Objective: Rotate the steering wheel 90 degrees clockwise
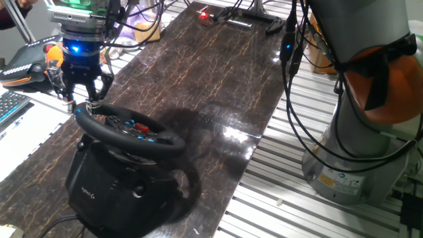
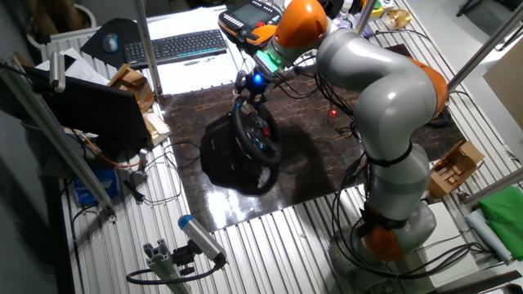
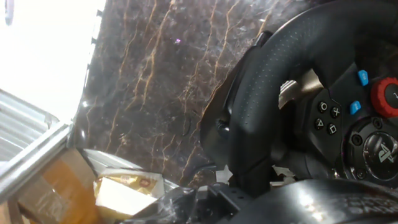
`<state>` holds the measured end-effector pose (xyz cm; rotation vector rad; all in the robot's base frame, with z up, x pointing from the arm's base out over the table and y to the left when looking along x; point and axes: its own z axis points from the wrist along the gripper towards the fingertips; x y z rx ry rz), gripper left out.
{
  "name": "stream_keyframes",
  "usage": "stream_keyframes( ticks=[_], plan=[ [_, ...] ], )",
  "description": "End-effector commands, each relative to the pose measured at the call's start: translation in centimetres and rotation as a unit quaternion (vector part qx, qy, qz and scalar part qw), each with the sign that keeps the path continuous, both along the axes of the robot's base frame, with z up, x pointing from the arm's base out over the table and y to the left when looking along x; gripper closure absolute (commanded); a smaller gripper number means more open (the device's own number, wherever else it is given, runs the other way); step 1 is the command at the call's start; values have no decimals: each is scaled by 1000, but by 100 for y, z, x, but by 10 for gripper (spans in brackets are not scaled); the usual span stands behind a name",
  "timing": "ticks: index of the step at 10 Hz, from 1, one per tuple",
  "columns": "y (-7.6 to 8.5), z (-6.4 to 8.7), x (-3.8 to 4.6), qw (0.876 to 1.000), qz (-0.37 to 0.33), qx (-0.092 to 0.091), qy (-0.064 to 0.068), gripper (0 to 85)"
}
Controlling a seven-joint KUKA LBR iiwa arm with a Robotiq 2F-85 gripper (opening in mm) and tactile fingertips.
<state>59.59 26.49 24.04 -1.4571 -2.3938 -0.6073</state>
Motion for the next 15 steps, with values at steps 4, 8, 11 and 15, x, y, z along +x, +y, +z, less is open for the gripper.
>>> stream_keyframes(
  ticks=[4,8,11,15],
  plan=[
    [-35,-51,30,999,-39,-8,10,560],
    [-105,-89,65,998,-65,-6,21,547],
    [-149,-140,81,995,-98,5,35,543],
    [-216,-203,86,990,-132,0,45,540]
  ],
)
